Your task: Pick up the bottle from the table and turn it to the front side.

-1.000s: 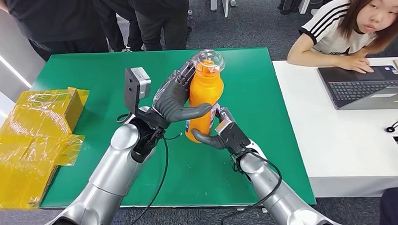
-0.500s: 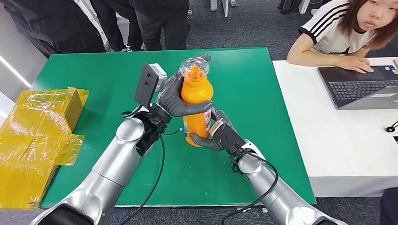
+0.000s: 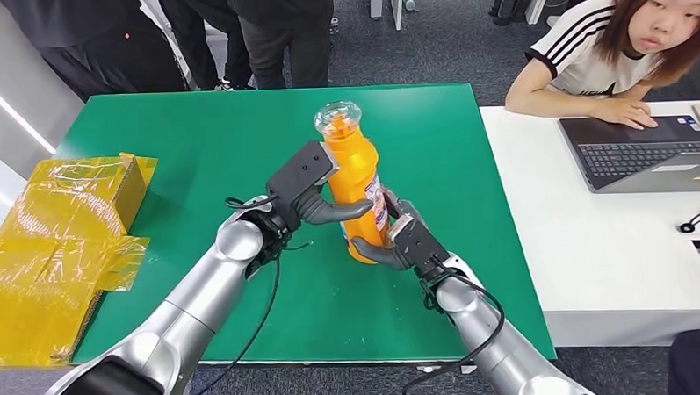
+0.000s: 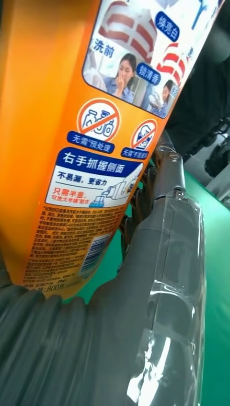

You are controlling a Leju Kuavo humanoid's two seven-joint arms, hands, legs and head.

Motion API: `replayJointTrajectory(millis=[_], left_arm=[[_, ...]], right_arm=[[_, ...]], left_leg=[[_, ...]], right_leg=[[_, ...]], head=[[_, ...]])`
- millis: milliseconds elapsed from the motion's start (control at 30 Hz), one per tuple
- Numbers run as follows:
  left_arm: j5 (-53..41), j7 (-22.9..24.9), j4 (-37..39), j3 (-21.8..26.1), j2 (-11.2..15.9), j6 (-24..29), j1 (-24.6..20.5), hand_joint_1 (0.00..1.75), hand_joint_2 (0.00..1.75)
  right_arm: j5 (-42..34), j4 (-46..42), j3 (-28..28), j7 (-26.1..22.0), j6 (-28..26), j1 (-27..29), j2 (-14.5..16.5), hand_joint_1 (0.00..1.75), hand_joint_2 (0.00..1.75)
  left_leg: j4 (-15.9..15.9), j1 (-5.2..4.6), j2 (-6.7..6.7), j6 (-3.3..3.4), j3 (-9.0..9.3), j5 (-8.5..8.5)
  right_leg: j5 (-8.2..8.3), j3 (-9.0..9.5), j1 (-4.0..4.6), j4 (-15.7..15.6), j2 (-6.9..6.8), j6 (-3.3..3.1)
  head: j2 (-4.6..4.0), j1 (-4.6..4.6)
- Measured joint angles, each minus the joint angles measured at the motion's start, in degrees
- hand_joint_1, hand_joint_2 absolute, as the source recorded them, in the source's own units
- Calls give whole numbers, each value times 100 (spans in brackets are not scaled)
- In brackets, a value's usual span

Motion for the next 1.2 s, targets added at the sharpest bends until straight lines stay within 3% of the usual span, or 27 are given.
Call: replayJointTrajectory(millis=[267, 400, 600, 633, 767, 800, 900, 1000, 1100, 1200], left_arm=[[594, 158, -132, 4, 20, -450, 66, 175, 175], [1203, 223, -168, 29, 41, -767, 75, 175, 175], [1565, 186, -202, 45, 33, -939, 142, 175, 175], [1570, 185, -205, 46, 31, -943, 148, 175, 175], [1580, 165, -213, 46, 15, -946, 157, 175, 175], [1546, 136, -221, 47, 13, -918, 157, 175, 175], [880, -169, -333, 44, 25, -272, 150, 175, 175], [-634, -449, -549, 40, 153, 1164, 72, 175, 175], [-2374, -473, -782, 41, 479, 2491, -104, 175, 175], [-3902, -471, -945, 97, 951, 3325, -405, 175, 175]], right_arm=[[14, -291, -68, 48, 15, 164, -84, 175, 175], [14, -442, -100, 44, 16, 236, -112, 150, 175], [58, -630, -178, 23, -16, 363, -143, 150, 175], [63, -647, -186, 23, -16, 376, -145, 144, 175], [70, -703, -200, 20, -16, 416, -157, 3, 175], [74, -721, -206, 16, -17, 433, -162, 0, 175], [95, -838, -275, 27, -53, 552, -220, 0, 175], [105, -1079, -382, 51, -97, 754, -341, 0, 175], [85, -1425, -505, 73, -102, 964, -518, 0, 175], [91, -1939, -644, 80, -107, 1296, -669, 0, 175]], left_leg=[[0, 1, 0, 0, 1, 0], [0, 1, 0, 0, 2, 0], [0, 0, 1, 0, 1, 0], [0, 0, 0, 0, 1, 0], [0, 0, 0, 0, 2, 0], [1, 0, 0, 0, 2, 0], [1, 1, -1, 0, 1, 0], [0, 0, 0, 0, 0, 0], [0, 2, 2, 0, 1, 0], [-2, 3, 2, -1, 3, 0]], right_leg=[[0, 0, 0, 1, 0, 0], [0, 0, 0, 0, 1, 0], [0, -1, 0, -1, 2, 0], [0, -1, 0, -2, 2, 0], [0, -1, 0, -1, 2, 0], [0, -1, 0, -1, 2, 0], [0, 0, 0, -1, -1, 0], [0, 0, 0, 1, 1, 0], [1, -1, 1, 2, 3, -1], [0, -1, 2, 3, 3, -1]], head=[[0, -1], [0, 0], [0, 0], [0, 1], [0, 0], [0, 0], [0, 0], [0, 0], [0, 1], [0, -1]])
